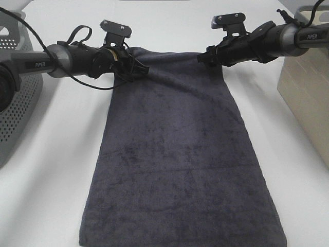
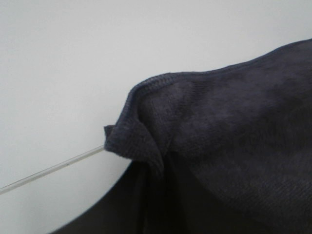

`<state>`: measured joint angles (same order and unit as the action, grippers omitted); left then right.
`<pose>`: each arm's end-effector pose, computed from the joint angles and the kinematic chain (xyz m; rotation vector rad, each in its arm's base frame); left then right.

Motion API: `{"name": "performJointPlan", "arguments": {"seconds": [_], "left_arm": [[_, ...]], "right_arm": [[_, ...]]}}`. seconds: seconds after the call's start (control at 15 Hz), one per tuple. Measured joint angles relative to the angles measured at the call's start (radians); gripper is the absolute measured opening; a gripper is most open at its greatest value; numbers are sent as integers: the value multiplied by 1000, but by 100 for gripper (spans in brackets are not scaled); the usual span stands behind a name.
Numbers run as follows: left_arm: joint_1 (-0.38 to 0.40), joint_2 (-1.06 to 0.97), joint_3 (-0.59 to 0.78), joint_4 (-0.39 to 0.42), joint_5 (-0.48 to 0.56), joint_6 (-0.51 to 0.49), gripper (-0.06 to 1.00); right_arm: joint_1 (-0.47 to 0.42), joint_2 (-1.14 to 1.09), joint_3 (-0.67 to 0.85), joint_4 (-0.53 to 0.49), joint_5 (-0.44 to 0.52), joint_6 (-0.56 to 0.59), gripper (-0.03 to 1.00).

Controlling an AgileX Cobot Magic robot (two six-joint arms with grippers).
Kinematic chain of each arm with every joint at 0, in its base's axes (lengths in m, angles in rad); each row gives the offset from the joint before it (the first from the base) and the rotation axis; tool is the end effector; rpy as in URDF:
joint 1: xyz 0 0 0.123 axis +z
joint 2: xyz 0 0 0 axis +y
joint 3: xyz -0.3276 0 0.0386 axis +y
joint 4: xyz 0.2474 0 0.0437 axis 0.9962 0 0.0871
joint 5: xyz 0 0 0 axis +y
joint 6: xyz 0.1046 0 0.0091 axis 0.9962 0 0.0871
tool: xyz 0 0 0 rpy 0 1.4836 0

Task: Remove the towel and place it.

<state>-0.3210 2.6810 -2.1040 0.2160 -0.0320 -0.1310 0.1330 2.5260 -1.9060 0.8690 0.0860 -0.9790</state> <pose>0.6032 -0.2013 0.0892 0.4140 1.9902 -0.1557 0.5974 0.0869 0.1143 -0.3012 2.1378 0.0831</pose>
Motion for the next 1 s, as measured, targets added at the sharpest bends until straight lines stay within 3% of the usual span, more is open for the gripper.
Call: {"name": "performJointPlan", "arguments": {"seconds": [0.2, 0.27, 0.47, 0.67, 0.8, 0.93, 1.0], "left_arm": [[0, 13, 0, -2, -48, -23, 54], [0, 14, 0, -2, -48, -43, 62], [0, 14, 0, -3, -22, -67, 67], [0, -58, 0, -26, 218, -112, 67], [0, -107, 0, -47, 337, -116, 67], [0, -195, 0, -77, 560, -119, 67], [0, -212, 0, -83, 619, -119, 67]], "right_arm": [[-1, 0, 0, 0, 31, 2, 62], [-1, 0, 0, 0, 64, 3, 63], [-1, -1, 0, -2, 98, 18, 63], [-1, -35, 0, -5, 99, 41, 62], [-1, -49, -9, -3, 71, 126, 61], [-1, -49, -17, -3, 58, 188, 60], [-1, -49, -19, -4, 40, 203, 60]]}}
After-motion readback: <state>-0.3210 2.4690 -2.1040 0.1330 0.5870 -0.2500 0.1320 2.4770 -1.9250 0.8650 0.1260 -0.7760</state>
